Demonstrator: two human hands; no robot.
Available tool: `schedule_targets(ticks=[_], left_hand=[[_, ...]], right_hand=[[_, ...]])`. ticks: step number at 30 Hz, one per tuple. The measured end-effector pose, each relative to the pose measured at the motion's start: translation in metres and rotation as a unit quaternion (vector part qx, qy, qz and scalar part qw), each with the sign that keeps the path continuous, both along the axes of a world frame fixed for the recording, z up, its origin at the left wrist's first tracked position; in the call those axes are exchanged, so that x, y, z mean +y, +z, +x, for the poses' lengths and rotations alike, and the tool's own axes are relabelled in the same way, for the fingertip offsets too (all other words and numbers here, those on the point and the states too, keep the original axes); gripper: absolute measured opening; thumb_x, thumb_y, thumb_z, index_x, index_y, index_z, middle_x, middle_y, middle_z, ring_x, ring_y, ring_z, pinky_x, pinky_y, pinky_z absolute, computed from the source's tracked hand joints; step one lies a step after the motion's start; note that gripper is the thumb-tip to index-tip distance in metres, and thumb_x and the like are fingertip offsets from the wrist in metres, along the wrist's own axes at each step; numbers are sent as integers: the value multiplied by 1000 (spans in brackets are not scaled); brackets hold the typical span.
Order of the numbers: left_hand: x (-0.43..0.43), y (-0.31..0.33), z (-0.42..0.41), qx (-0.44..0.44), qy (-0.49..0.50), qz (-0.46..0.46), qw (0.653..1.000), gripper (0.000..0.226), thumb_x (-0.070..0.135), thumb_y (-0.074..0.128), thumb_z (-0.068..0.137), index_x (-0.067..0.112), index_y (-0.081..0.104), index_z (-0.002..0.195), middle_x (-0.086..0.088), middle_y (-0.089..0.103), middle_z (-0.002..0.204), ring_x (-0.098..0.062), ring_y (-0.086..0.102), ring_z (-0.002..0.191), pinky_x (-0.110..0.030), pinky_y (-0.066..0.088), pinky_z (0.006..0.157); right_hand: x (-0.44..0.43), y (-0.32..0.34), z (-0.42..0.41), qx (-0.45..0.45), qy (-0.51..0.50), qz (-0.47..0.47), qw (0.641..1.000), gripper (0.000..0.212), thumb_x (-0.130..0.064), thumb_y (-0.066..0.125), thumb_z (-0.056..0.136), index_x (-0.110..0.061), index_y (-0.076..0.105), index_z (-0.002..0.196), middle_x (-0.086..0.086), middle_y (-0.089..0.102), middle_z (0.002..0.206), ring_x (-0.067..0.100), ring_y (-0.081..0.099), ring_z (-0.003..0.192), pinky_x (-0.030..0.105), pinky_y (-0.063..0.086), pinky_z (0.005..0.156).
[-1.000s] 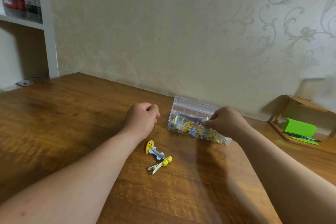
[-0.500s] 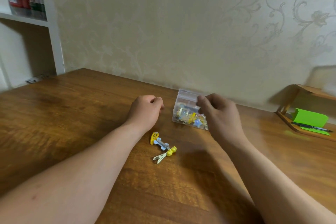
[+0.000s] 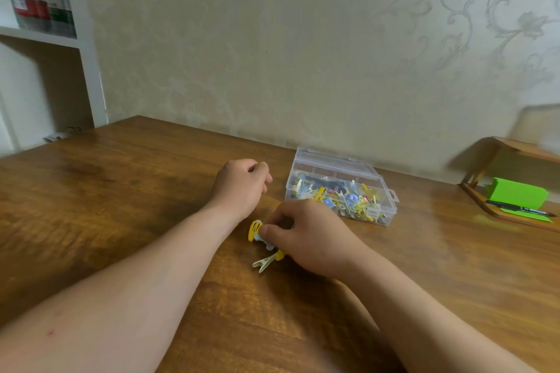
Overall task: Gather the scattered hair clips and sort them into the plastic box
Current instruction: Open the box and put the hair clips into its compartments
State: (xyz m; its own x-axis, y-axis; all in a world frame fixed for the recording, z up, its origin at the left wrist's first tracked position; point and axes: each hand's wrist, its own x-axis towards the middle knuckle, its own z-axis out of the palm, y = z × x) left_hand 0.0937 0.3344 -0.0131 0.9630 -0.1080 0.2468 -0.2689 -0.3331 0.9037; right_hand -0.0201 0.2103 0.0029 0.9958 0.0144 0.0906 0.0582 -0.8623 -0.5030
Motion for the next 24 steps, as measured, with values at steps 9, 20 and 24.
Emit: schedule_targets(ticks=[9, 20, 24], left_hand=[[-1, 2, -1, 2, 5, 6, 1000, 39, 29, 50, 109, 16, 75, 82, -4, 72, 77, -16, 62, 74, -30, 39, 64], [0, 1, 0, 3, -4, 5, 1000, 39, 31, 49, 109, 18, 75, 83, -3, 72, 78, -18, 65, 80, -31, 43, 69], [0, 0, 0, -2, -3, -7, 1000, 40, 31, 50, 110, 17, 76, 83, -4, 72, 78, -18, 65, 82, -30, 43, 70]], right_hand=[[5, 2, -5, -41, 14, -85, 995, 20, -47, 67, 98, -32, 73, 109, -12, 69, 102, 7, 64, 91, 36, 60, 81], [-13, -1, -2, -47, 24, 62, 997, 33, -33, 63, 105, -37, 60, 138, -12, 72, 97, 3, 68, 87, 18, 53, 74], [-30, 5, -1, -65, 7, 140, 988, 30, -31, 58, 108, -37, 68, 135, -14, 72, 97, -8, 65, 86, 17, 48, 75]])
